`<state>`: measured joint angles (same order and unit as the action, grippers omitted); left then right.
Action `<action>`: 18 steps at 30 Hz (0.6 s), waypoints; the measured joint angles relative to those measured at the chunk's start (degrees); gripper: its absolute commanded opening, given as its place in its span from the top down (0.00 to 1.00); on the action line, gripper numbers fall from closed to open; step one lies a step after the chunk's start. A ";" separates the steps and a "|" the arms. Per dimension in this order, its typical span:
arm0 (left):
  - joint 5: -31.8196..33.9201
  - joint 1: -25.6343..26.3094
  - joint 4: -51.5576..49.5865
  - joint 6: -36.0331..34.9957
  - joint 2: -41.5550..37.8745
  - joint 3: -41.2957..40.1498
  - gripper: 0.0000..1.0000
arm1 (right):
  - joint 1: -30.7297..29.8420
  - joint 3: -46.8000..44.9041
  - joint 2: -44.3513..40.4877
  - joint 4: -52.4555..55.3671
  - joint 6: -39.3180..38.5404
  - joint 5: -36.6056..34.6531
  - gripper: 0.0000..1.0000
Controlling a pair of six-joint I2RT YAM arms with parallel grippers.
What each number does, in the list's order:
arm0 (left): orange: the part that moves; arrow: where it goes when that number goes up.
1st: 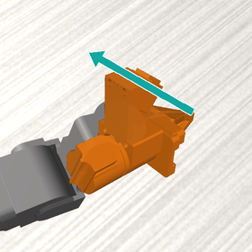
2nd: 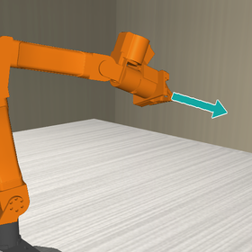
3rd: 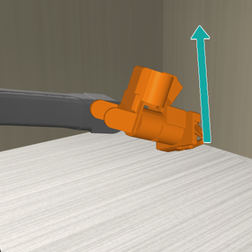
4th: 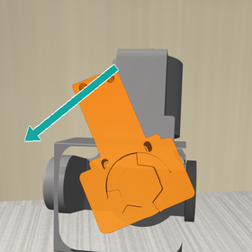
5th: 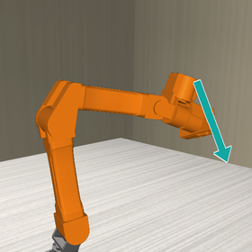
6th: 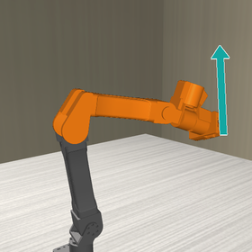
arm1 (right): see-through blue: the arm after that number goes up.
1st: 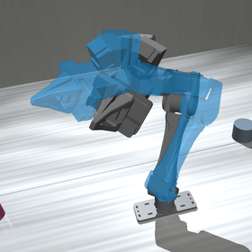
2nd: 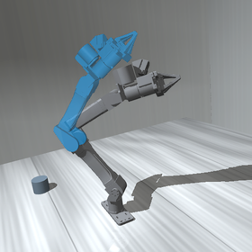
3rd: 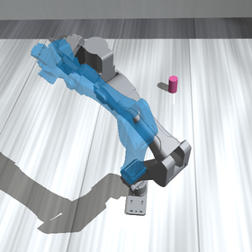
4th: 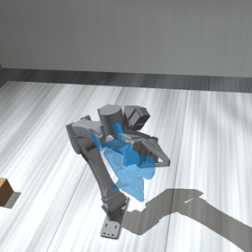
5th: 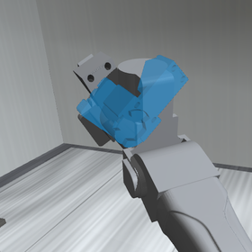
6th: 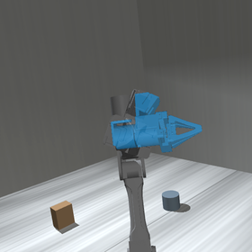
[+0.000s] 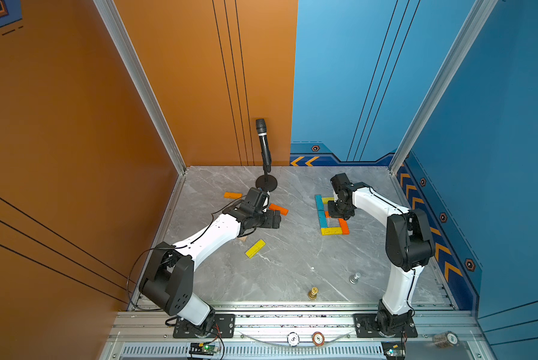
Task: Assemble the number 6 with building blocks
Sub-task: Adjust the building block at the center of the board.
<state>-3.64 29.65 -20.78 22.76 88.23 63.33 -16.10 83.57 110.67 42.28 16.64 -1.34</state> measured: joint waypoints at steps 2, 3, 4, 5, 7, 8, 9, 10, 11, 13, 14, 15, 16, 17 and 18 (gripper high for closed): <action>0.00 0.00 0.00 0.00 0.00 0.00 0.06 | -0.31 -0.07 0.00 -0.15 0.20 0.02 0.83; 0.00 0.00 0.00 0.00 0.00 0.00 0.06 | -0.44 -0.07 0.02 -0.46 0.33 0.02 0.85; 0.02 0.00 0.00 0.00 0.00 0.00 0.06 | -0.50 -0.07 0.11 -0.68 0.37 0.04 0.85; 0.00 0.00 0.00 0.00 0.00 -0.02 0.06 | -0.57 -0.07 0.26 -0.92 0.42 0.04 0.86; 0.00 0.00 0.04 0.00 0.00 -0.15 0.06 | -0.74 -0.07 0.98 -1.20 0.48 0.04 0.87; 0.00 0.00 0.07 0.00 0.00 -0.28 0.06 | -0.79 -0.04 1.53 -1.33 0.63 0.04 0.88; 0.00 0.00 0.04 0.00 0.00 -0.37 0.06 | -0.83 -0.02 2.19 -1.40 0.81 0.04 0.90; 0.00 0.00 0.04 0.00 0.00 -0.44 0.06 | -0.85 -0.02 2.86 -1.38 0.87 0.04 0.91; 0.00 0.00 0.04 0.00 0.00 -0.50 0.06 | -0.92 -0.02 3.48 -1.40 1.01 0.04 0.92; 0.00 0.00 0.09 0.00 0.00 -0.59 0.06 | -1.05 -0.02 4.50 -1.40 1.22 0.07 0.94; 0.00 -0.02 0.09 0.00 0.00 -0.66 0.06 | -1.11 -0.02 4.92 -1.40 1.29 0.07 0.96; 0.00 -0.02 0.09 0.00 0.00 -0.66 0.06 | -1.18 -0.02 5.22 -1.40 1.29 0.07 0.96; 0.00 -0.02 0.11 0.00 0.00 -0.66 0.06 | -1.25 -0.02 5.46 -1.40 1.31 0.09 0.97; 0.00 -0.04 0.11 0.00 0.00 -0.66 0.06 | -1.29 -0.02 5.68 -1.40 1.31 0.09 0.98; 0.00 -0.07 0.17 0.00 0.00 -0.66 0.06 | -1.31 -0.02 5.84 -1.42 1.31 0.09 0.98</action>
<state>-3.64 29.58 -20.60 22.76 88.23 62.67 -17.41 83.55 116.51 40.86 17.96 -1.26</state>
